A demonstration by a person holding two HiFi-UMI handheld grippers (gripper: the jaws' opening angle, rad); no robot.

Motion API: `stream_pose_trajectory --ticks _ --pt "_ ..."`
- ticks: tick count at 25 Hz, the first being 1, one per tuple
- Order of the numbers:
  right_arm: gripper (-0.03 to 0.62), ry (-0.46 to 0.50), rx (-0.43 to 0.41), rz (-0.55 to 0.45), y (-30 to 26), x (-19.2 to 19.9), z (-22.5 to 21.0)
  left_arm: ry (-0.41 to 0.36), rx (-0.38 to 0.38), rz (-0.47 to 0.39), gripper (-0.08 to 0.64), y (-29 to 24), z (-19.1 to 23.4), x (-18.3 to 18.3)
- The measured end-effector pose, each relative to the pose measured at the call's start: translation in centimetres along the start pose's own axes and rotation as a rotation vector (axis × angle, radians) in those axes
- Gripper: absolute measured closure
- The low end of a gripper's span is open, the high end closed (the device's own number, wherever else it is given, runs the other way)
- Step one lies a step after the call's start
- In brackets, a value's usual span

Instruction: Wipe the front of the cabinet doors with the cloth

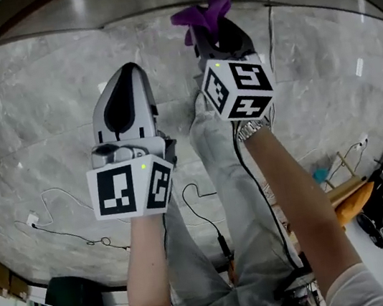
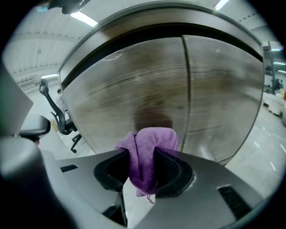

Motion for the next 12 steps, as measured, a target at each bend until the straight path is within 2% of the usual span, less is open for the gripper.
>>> stream_pose_trajectory --ticks 3,6,9,12 --pt "0.457 -0.027 0.058 -0.004 0.4 -0.2 -5.3 -0.012 0.018 0.018 0.543 -2.2 -2.7 1.3" --pt "0.457 -0.032 0.089 -0.001 0.1 0.0 -8.4 -0.024 0.038 0.034 0.543 -3.9 -4.3 2.0" --pt "0.457 -0.012 0.089 0.009 -0.9 0.5 -9.1 -0.023 0.044 0.049 0.543 -5.1 -4.7 2.5" --pt "0.457 0.011 0.071 0.012 -2.3 0.5 -8.0 -0.001 0.029 0.053 0.543 -5.9 -4.0 2.3"
Point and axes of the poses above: the fingertips, and each gripper's own axes: y backward along the fingers, z to its left, x out of its underside, the point moved 1 cm from there along y, backward along the fingers
